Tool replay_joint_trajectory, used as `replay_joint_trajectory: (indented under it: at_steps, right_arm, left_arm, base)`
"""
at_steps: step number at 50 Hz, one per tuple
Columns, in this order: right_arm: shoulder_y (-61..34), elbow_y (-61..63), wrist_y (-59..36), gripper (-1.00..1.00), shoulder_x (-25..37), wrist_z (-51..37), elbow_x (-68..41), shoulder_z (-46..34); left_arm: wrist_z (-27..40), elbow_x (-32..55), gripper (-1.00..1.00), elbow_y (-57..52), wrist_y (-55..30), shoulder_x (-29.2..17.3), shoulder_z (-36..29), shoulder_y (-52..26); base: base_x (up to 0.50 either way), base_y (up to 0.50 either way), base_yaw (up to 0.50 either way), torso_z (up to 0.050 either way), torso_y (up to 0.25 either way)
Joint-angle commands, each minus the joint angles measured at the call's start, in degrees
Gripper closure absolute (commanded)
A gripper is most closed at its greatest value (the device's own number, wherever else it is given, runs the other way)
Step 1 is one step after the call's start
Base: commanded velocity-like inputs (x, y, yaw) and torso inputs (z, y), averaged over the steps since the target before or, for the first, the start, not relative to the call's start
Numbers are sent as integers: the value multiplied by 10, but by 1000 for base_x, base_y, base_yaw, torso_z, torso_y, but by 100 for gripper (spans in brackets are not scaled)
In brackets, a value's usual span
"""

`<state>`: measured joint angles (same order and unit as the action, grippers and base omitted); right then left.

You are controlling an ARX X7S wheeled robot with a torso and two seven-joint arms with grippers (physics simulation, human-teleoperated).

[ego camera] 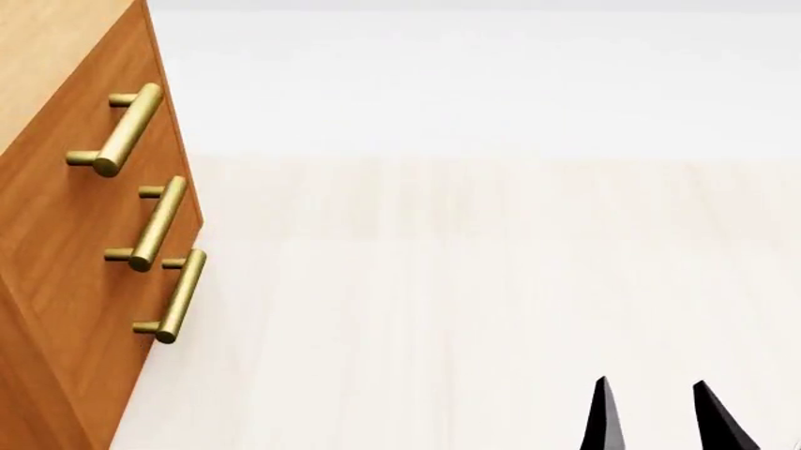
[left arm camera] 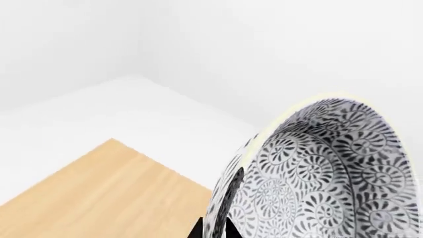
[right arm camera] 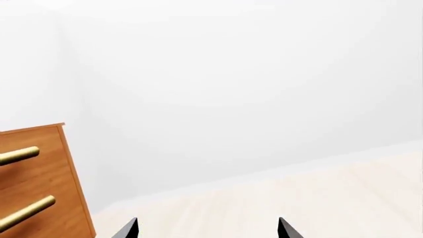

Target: Put the bowl on top of the cabinet.

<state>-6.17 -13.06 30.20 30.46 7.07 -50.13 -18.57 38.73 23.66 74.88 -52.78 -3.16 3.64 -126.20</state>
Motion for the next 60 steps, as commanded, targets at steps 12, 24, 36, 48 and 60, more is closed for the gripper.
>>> replay_joint_trajectory:
  at_steps: [12,24,36,48,60]
  right_arm:
    - [11,14,6,-100,4,2,3,3]
    - [20,27,10,-100,7,2,3,6]
    - [27,35,12,-100,10,2,3,10]
    - [22,30,8,-100,8,2,5,9]
    - [17,23,5,-100,4,3,11,6]
  left_arm:
    - [125,-177,100,0,43,5,183,-22]
    - [215,-189,100,0,-12,1,218,-20]
    - [231,-206,100,0,-67,-2,237,-29]
    - [182,-222,100,1,-107,1,234,-28]
    - [185,-234,100,1,-96,-11,233,-33]
  base:
    - [0,0,0,0,0]
    - [0,0,0,0,1]
    - [0,0,0,1,0]
    - [0,0,0,0,0]
    - [0,0,0,0,1]
